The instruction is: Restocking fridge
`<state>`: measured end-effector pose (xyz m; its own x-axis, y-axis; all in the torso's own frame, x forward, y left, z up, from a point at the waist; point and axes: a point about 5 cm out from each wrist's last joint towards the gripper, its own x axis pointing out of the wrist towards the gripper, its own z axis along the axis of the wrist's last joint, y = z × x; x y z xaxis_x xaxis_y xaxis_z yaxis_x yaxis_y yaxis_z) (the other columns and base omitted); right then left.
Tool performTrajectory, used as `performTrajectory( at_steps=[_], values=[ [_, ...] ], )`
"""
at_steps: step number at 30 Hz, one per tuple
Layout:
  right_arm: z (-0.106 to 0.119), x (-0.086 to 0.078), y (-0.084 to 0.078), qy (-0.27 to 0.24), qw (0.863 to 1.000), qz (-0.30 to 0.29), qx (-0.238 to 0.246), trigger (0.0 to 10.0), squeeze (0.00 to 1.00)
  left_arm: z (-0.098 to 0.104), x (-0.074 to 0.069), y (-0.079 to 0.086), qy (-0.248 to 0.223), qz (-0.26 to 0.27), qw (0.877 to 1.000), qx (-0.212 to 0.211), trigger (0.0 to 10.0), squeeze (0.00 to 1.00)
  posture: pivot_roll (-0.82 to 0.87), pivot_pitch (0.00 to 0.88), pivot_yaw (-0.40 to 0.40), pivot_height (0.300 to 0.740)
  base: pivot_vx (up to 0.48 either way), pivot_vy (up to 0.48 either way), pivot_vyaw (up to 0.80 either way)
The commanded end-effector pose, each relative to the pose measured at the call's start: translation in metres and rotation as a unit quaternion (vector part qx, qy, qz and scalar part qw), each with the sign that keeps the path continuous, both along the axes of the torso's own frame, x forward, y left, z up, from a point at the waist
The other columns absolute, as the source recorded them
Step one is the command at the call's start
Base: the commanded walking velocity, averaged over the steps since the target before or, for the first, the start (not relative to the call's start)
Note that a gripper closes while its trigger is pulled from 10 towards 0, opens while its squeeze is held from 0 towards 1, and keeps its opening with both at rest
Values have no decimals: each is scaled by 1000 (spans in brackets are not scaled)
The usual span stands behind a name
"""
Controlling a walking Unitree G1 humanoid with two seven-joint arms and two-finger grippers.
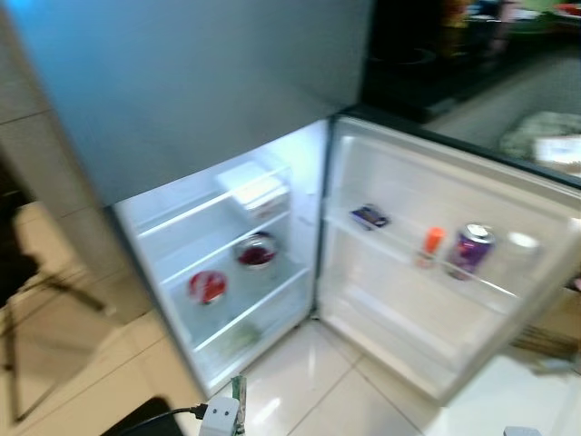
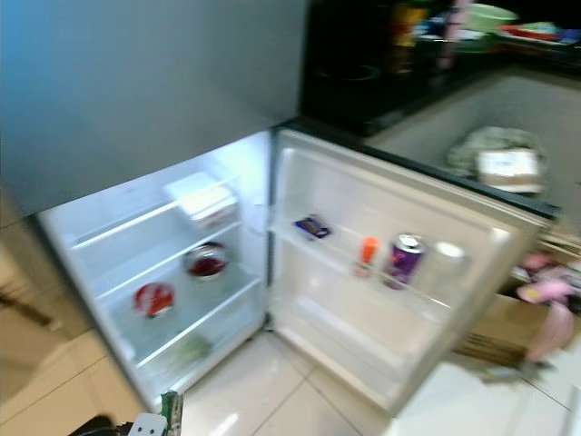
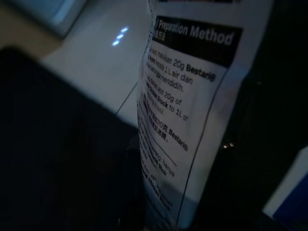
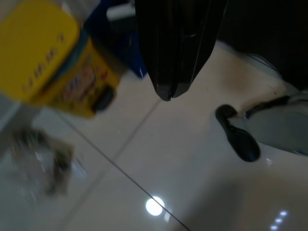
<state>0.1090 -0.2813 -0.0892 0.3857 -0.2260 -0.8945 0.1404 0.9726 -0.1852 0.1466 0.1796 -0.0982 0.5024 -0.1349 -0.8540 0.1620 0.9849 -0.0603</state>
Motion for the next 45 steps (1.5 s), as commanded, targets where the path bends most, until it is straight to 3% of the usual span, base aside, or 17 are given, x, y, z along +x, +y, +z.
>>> performTrajectory(
  at_steps=[1,45],
  values=[
    [-1,1,4,-2,1000,0,4,10000,0,0,-1,0,1,0,1000,0,10000,0,-68,0,-2,740,0,0,-800],
    [6,28,13,-54,997,46,35,10000,0,3,6,-1,-15,-18,1000,2,10000,0,-75,0,-2,740,0,0,-800]
  ],
)
